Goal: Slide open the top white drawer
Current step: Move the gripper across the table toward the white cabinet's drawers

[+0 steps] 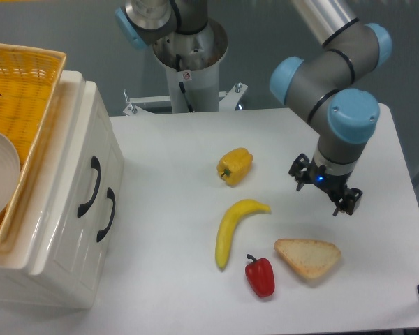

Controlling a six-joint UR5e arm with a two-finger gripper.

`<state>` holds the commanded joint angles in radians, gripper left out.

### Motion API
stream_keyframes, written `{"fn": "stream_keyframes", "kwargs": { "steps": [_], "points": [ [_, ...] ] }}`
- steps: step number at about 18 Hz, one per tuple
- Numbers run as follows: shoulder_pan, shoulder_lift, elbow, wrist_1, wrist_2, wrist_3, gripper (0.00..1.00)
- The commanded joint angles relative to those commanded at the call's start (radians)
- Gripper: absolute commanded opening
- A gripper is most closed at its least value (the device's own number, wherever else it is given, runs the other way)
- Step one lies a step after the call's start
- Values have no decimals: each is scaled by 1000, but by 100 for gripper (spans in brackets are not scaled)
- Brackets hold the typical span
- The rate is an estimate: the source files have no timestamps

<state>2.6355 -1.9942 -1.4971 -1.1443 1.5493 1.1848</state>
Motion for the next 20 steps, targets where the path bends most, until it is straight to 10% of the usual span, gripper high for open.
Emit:
{"fn": "stream_keyframes", "kwargs": {
  "steps": [20],
  "points": [
    [-264,196,-87,-43,-64,-625,100]
  ]
}}
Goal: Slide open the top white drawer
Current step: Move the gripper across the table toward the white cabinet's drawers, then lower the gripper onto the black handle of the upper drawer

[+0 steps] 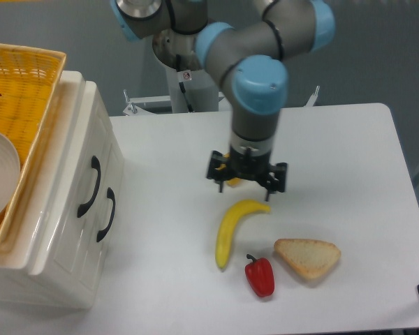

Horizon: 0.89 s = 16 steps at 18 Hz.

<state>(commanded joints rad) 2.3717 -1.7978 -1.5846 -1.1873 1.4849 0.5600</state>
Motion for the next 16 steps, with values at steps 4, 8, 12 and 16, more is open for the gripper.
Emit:
{"fn": "stream_keyframes", "kwargs": {
  "steps": [4,8,12,16],
  "points": [
    [-74,21,0,-26,8,-80,100],
    [-100,35,31,-167,11,-84,100],
    [-135,28,64,-204,3,-130,100],
    [-164,6,90,-204,-14,-155,100]
  ]
}}
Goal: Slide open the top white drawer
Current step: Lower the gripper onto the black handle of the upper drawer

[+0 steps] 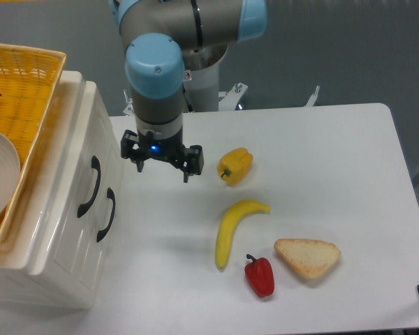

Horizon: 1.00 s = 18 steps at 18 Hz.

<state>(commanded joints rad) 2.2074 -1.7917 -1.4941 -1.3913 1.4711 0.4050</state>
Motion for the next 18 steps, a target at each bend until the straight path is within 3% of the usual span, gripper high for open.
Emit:
{"fn": "stream_keyframes", "kwargs": {
  "steps": [9,18],
  "points": [
    [-11,-23,3,11,-123,-61,100],
    [-41,-43,2,55,-135,-92,100]
  ]
}}
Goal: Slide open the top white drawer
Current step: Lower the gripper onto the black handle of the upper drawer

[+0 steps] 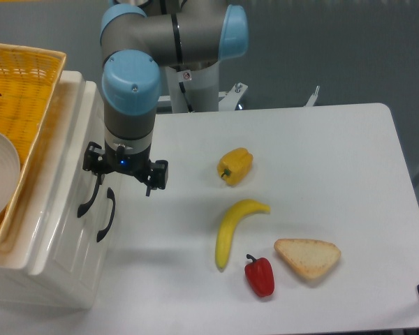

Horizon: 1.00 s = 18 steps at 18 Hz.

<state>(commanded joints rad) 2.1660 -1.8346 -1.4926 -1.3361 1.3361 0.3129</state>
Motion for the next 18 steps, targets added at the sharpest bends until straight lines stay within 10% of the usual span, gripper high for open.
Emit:
{"fn": "stream_keyframes", "kwargs": {
  "steps": [18],
  "points": [
    [-9,-18,-6,3,-25,-14,100]
  ]
}}
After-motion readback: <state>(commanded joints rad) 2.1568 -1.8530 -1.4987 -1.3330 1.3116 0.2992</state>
